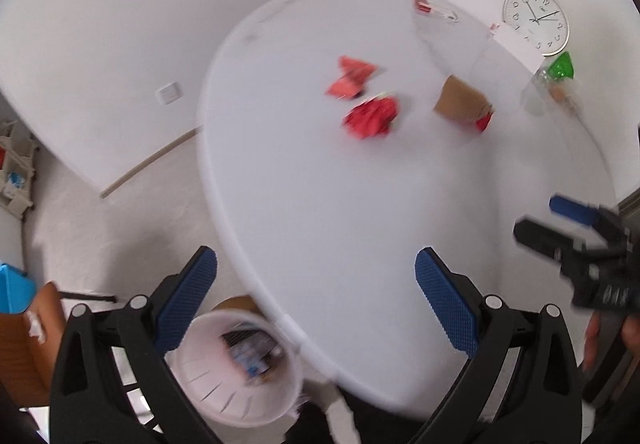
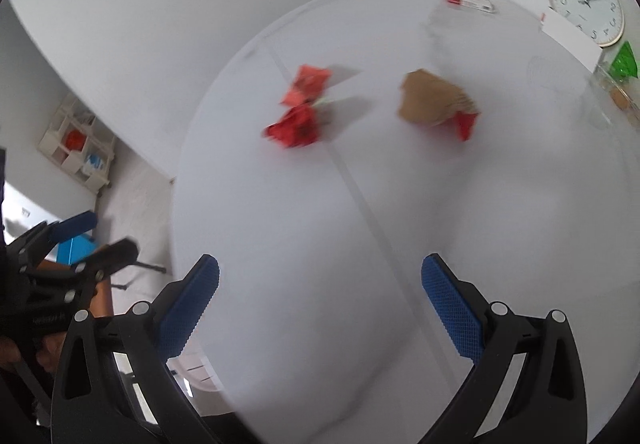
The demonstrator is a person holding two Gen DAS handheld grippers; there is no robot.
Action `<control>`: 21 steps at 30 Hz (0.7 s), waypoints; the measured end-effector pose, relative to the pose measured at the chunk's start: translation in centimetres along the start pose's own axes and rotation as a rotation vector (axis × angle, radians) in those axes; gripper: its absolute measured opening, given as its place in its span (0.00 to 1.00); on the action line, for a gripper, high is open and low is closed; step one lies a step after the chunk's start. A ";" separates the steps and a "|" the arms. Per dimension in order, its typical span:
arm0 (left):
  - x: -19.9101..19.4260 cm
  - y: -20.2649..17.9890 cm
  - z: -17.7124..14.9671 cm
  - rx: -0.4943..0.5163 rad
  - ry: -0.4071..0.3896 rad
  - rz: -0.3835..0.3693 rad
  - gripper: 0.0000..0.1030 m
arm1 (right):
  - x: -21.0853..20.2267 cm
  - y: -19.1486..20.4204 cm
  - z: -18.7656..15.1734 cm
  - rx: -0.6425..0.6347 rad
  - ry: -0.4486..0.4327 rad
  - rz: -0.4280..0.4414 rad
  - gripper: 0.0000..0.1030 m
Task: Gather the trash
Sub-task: 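Move both tools back over the table toward the red paper and cardboard, then grasp the red crumpled paper with the left tool while the right tool grasps the brown cardboard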
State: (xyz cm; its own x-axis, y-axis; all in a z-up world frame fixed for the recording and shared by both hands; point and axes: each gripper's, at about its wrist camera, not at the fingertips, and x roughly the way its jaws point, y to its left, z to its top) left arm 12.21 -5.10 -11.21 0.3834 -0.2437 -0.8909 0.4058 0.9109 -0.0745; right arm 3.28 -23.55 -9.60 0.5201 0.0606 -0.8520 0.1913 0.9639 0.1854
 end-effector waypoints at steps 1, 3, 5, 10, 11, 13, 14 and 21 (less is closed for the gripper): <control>0.9 -0.8 1.0 0.002 0.003 -0.003 0.92 | 0.2 -1.1 0.5 0.007 -0.001 -0.001 0.97; 3.3 -2.2 3.1 0.000 0.015 0.004 0.92 | 0.9 -3.6 1.7 0.021 0.003 -0.005 0.97; 5.2 -3.2 4.8 -0.003 0.031 0.013 0.92 | 1.3 -5.6 2.6 0.033 0.008 -0.009 0.97; 10.5 -5.5 8.6 0.022 0.069 0.061 0.92 | 3.1 -10.0 4.5 0.060 0.024 -0.013 0.97; 11.2 -5.8 9.1 0.028 0.078 0.071 0.92 | 3.5 -10.8 4.8 0.064 0.026 -0.015 0.97; 13.3 -6.3 10.1 0.047 0.102 0.093 0.92 | 4.2 -12.4 5.5 0.074 0.026 -0.016 0.97; 14.1 -6.5 10.4 0.057 0.109 0.106 0.92 | 4.4 -12.9 5.7 0.080 0.025 -0.015 0.97; 17.0 -6.5 11.6 0.063 0.166 0.102 0.50 | 5.9 -16.0 6.9 0.126 0.014 0.007 0.97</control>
State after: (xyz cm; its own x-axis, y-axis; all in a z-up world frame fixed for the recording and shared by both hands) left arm 25.75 -19.01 -20.71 0.2857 -0.0881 -0.9543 0.4245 0.9044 0.0436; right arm 8.99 -40.44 -14.20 0.5105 0.0721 -0.8568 0.2914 0.9230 0.2513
